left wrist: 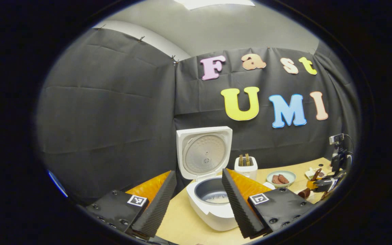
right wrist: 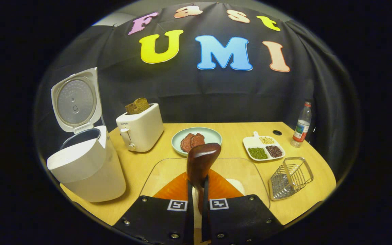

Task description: Close the left gripper, press the button to open the rice cooker; take a wooden spoon from the chopstick holder with the right hand, scoop a spoonful of rice and pour it into the rice cooker, then put the wooden spoon back into the chopstick holder.

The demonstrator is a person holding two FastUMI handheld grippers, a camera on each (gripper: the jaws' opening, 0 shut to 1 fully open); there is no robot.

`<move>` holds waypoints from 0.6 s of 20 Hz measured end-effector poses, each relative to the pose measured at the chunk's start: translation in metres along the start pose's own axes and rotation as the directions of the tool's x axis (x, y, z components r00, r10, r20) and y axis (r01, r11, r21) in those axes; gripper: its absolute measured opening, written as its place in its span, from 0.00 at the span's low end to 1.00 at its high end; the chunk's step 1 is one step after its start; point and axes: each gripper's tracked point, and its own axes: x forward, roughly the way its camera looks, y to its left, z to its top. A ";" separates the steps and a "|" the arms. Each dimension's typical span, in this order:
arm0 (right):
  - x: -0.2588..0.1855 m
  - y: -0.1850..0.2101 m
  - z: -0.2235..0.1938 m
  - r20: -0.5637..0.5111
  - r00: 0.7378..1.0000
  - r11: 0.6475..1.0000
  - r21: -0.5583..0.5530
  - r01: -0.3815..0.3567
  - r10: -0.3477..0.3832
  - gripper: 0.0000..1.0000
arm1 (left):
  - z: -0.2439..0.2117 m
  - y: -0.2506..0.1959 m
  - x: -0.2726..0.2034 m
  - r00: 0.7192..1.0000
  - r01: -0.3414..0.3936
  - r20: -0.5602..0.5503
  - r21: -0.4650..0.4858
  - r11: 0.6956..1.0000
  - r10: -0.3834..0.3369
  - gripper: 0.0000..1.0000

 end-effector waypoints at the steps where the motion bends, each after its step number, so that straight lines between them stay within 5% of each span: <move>1: 0.000 0.002 -0.001 -0.005 1.000 1.000 0.020 -0.008 0.009 0.09 | 0.000 0.001 0.000 1.000 0.002 0.002 0.002 1.000 -0.002 0.94; 5: 0.001 -0.010 -0.001 -0.037 0.999 0.980 0.198 -0.016 0.024 0.10 | 0.002 0.000 0.003 1.000 0.016 0.005 0.002 1.000 -0.016 0.98; 12: -0.001 -0.045 -0.007 -0.086 0.994 0.817 0.576 -0.005 0.066 0.09 | 0.002 -0.012 0.007 0.999 0.053 0.001 0.001 0.999 -0.053 0.98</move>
